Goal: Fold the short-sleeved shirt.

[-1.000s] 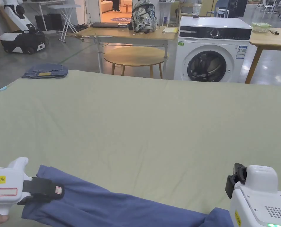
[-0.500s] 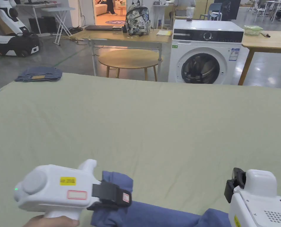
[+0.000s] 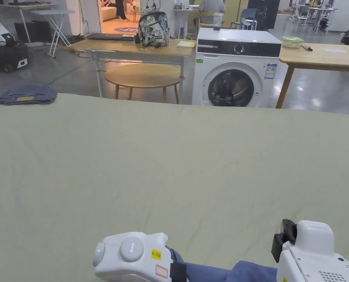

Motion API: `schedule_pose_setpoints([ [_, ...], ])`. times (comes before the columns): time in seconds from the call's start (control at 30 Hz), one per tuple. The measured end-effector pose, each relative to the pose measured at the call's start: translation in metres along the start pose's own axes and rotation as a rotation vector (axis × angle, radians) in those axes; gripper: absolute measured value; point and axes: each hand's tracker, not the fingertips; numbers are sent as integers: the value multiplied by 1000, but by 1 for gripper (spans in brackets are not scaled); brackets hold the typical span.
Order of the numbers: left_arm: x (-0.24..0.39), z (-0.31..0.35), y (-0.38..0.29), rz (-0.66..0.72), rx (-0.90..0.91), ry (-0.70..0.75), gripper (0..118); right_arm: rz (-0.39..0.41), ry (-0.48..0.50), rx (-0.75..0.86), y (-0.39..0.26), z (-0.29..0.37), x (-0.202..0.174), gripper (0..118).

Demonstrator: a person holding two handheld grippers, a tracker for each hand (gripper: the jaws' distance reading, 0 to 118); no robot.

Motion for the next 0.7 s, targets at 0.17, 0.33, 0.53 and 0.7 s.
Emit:
schedule_pose_setpoints([
  [0.17,16,32,-8,-40,16,-63,62,1,-7,-9,-3,-1,4,0],
  [0.33,14,70,-1,-70,90,-160,64,-9,-9,-20,-6,-1,6,0],
  [0.53,-11,79,3,-26,188,-130,11,-19,-10,-28,-9,0,7,0],
  [0.7,-18,48,-13,-44,64,-48,4,-17,-12,-26,-9,1,8,0],
])
